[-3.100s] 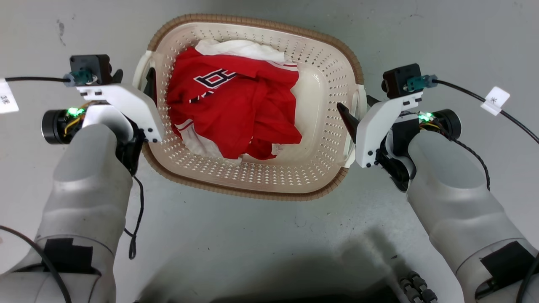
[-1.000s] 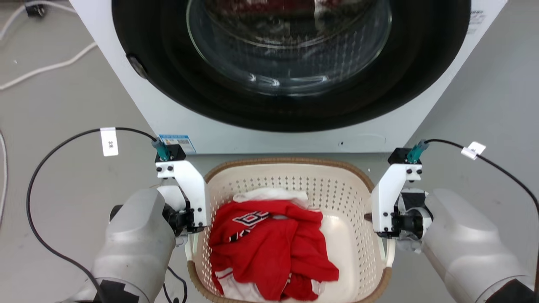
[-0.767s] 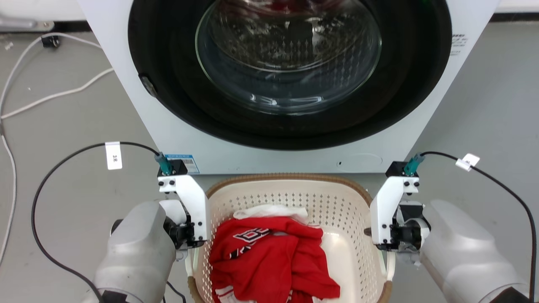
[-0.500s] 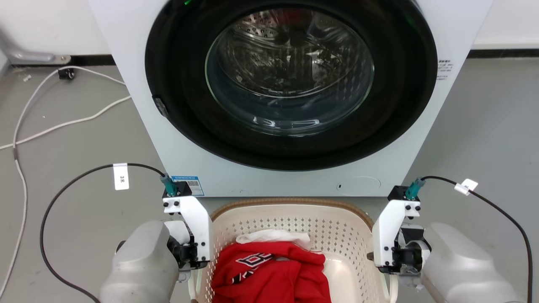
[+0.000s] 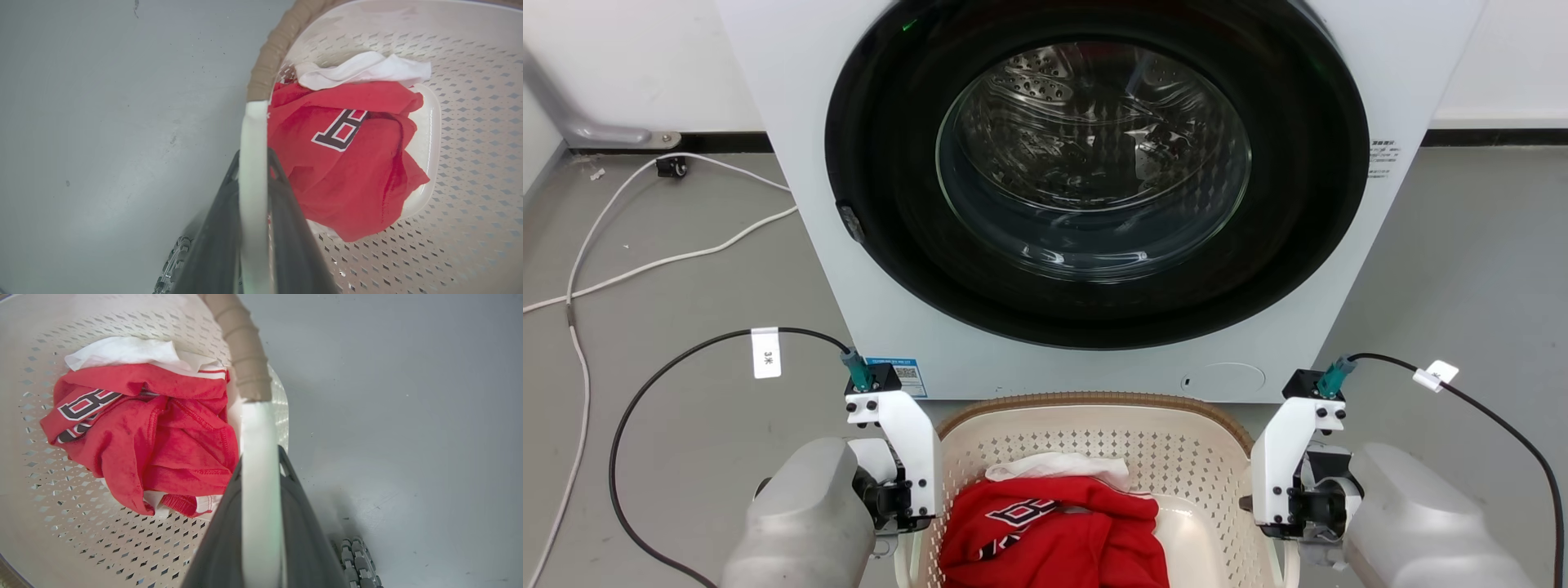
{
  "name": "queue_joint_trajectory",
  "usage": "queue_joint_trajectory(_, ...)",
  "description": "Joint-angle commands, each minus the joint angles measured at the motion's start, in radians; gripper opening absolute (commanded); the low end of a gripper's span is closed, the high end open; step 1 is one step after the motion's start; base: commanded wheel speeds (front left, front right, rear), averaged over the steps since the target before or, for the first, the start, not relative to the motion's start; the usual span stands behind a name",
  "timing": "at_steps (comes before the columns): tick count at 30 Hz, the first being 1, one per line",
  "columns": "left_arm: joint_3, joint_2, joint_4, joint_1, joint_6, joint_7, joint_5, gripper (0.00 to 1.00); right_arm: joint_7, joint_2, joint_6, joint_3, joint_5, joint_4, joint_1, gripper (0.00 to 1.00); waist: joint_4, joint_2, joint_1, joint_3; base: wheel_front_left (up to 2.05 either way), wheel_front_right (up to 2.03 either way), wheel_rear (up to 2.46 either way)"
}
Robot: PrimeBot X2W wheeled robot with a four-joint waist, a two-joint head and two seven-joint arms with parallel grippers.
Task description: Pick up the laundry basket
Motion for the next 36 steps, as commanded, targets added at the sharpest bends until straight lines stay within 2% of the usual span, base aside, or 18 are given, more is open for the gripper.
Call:
queue_joint_trajectory(1, -0.003, -0.012, 0.000, 0.014, -0.001, 0.000, -0.005, 0.00, -0.008, 0.014, 0.016, 0.002, 0.010, -0.013, 0.005, 0.00, 0.002, 0.0000, 0.0001, -0.003, 0.00, 0.00, 0.00)
queue_joint_trajectory(36, -0.029, -0.020, 0.000, 0.006, 0.002, -0.010, -0.036, 0.00, -0.076, 0.014, 0.016, 0.034, 0.046, 0.005, 0.019, 0.00, 0.009, 0.0000, 0.0001, -0.012, 0.00, 0.00, 0.00)
